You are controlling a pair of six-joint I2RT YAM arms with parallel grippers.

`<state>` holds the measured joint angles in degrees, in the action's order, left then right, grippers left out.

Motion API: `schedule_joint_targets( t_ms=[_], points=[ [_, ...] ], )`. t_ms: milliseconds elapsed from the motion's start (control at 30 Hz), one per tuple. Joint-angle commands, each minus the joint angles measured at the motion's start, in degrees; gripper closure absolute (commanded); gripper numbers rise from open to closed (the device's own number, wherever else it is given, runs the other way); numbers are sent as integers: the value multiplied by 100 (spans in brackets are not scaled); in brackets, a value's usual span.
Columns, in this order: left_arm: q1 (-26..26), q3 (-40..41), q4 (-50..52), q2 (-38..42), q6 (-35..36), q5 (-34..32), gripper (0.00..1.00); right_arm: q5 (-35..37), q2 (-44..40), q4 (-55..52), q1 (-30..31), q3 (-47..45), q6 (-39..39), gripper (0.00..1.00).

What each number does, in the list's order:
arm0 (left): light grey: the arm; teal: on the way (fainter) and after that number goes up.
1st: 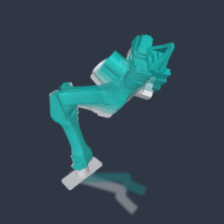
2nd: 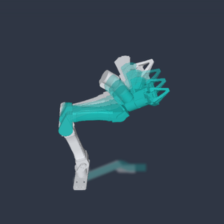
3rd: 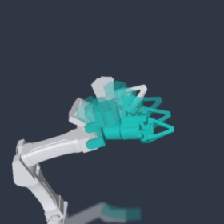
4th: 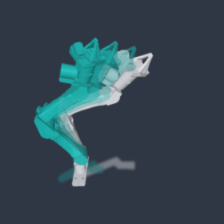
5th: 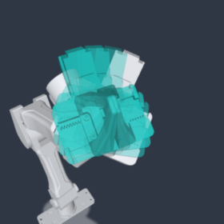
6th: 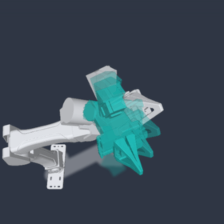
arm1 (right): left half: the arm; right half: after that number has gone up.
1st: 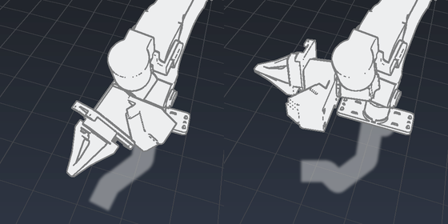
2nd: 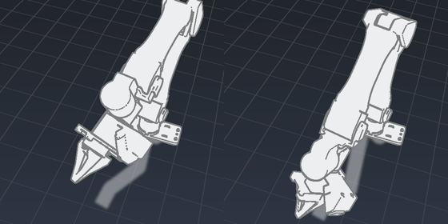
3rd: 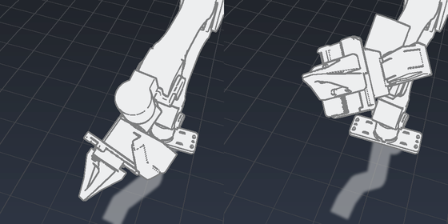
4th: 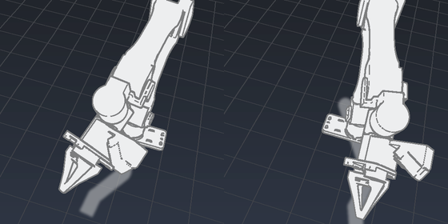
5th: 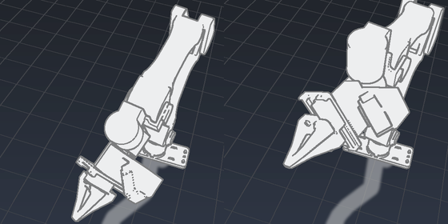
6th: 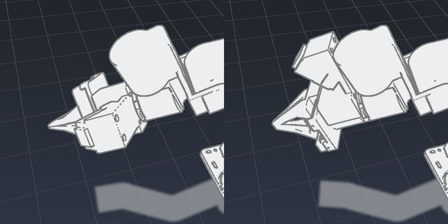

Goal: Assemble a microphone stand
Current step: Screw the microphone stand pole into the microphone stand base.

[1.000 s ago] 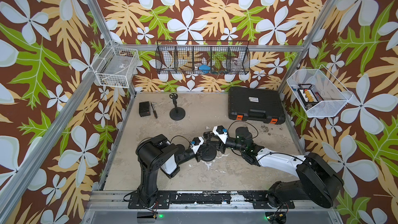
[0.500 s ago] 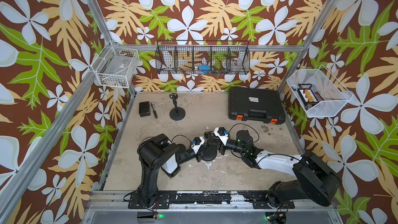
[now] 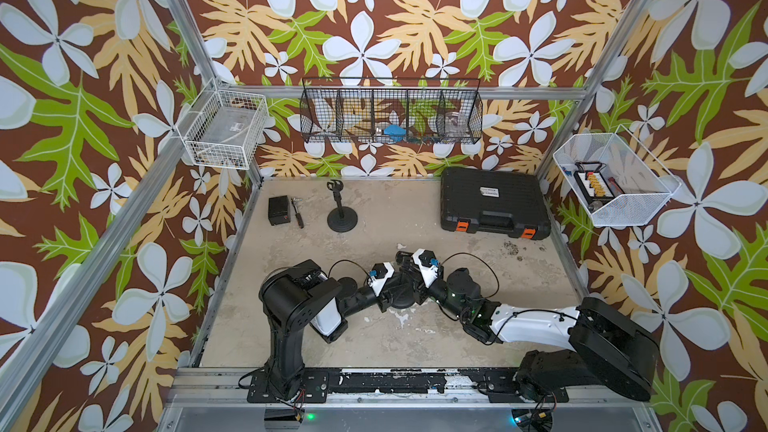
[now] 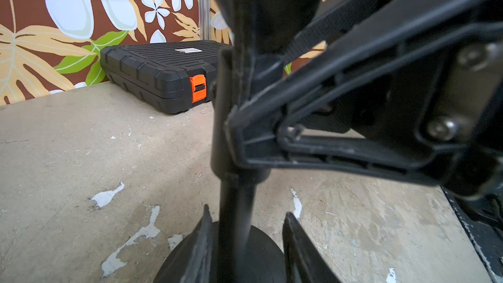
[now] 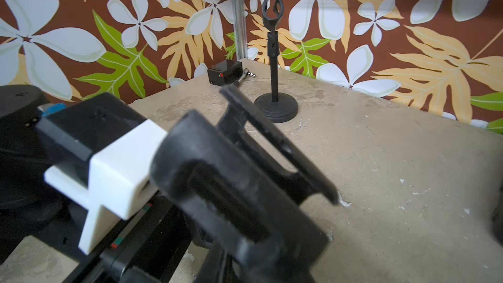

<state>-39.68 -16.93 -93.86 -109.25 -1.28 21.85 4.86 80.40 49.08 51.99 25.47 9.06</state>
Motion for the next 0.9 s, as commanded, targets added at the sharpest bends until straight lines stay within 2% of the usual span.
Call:
schedule_joint_targets(
  t_ms=[0,133,233,367,467,700,867],
  points=[
    [-5,-50,-1336,-30,-30,-21,59,644,102,-708,151,112,219,100],
    [-5,-100,-1336,-101,-22,33,80,369,169,-757,180,234,168,100],
    [-5,-96,-1336,-166,-4,50,95,57,161,-818,169,306,26,81],
    [-5,-41,-1341,-218,57,18,99,-475,37,-976,66,380,-253,45],
    [-5,-21,-1336,-247,79,20,100,-1147,-210,-976,-241,250,-397,35],
    [-5,-30,-1336,-340,110,50,100,-3062,-734,-1050,-1176,-41,-987,33],
    [-5,-73,-1336,-414,109,80,100,-3346,-663,-1525,-1377,192,-1587,46]
  ],
)
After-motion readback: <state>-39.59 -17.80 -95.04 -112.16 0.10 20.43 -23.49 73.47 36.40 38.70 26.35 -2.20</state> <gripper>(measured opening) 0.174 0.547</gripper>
